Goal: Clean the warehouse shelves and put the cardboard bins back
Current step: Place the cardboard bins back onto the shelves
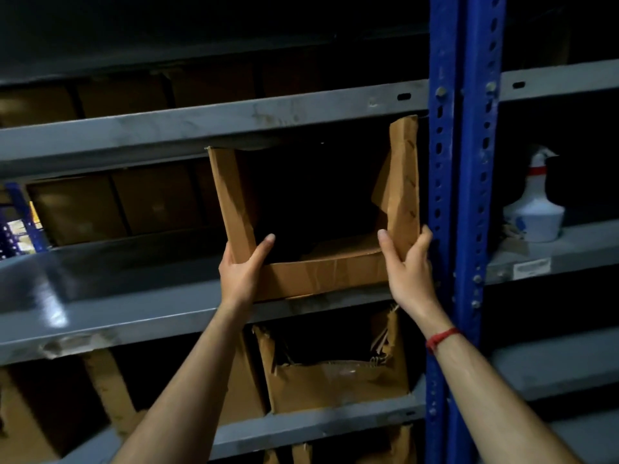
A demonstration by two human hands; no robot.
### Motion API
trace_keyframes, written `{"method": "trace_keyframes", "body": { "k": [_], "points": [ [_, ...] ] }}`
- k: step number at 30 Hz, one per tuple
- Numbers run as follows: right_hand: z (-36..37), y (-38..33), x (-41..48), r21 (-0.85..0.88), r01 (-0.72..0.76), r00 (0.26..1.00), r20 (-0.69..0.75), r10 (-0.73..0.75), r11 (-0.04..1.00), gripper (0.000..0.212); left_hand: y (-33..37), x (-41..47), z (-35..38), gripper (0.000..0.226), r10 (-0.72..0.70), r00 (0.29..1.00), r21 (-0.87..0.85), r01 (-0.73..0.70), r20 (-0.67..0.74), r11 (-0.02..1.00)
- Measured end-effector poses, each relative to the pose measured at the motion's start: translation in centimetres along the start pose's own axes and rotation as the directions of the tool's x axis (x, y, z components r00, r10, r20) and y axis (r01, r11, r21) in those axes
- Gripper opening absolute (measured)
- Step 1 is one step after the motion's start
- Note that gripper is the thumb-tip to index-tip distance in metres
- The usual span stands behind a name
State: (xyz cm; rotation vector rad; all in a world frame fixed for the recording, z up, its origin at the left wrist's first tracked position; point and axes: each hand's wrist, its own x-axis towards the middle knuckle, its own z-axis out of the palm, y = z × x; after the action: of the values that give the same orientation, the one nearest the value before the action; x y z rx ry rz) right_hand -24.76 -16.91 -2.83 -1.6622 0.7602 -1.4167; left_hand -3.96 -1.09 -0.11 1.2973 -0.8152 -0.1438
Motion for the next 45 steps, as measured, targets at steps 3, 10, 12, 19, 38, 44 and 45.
{"method": "trace_keyframes", "body": {
  "k": [3, 10, 12, 19, 38, 44, 45],
  "points": [
    [0.3, 0.8, 0.6, -0.018, 0.034, 0.998, 0.044, -0.034, 0.999, 0.082, -0.4, -0.4, -0.3, 0.050, 0.025, 0.999, 0.036, -0.026, 0.029, 0.999],
    [1.0, 1.4, 2.5, -0.068, 0.098, 0.995, -0.006, -0.099, 0.993, 0.086, -0.8, -0.3, 0.5, 0.053, 0.070, 0.996, 0.150, -0.062, -0.048, 0.987],
    [1.3, 1.4, 2.2, -0.060, 0.103, 0.994, -0.034, -0.105, 0.993, 0.085, -1.1, -0.8, 0.6, 0.067, 0.077, 0.996, 0.207, -0.066, -0.045, 0.976],
    [3.1, 3.5, -5.0, -0.099, 0.277, 0.958, -0.043, -0.282, 0.956, 0.096, -1.4, -5.7, -0.6, 0.102, 0.091, 0.996, 0.219, -0.090, 0.005, 0.972],
    [19.4, -1.4, -36.6, 0.456, -0.169, 0.667, 0.705, -0.239, 0.874, 0.058, -6.6, -37.0, -26.4, 0.052, -0.183, 0.663, 0.218, 0.475, -0.726, 0.853],
    [23.5, -4.4, -47.8, 0.333, -0.264, 0.417, 0.886, -0.205, 0.905, 0.056, -6.0, -46.2, -34.2, 0.049, -0.246, 0.503, 0.137, 0.608, -0.828, 0.782],
    [24.1, -4.9, -49.7, 0.306, -0.269, 0.372, 0.908, -0.195, 0.913, 0.055, -6.0, -47.7, -35.5, 0.048, -0.250, 0.466, 0.115, 0.624, -0.849, 0.773]
  ]
}}
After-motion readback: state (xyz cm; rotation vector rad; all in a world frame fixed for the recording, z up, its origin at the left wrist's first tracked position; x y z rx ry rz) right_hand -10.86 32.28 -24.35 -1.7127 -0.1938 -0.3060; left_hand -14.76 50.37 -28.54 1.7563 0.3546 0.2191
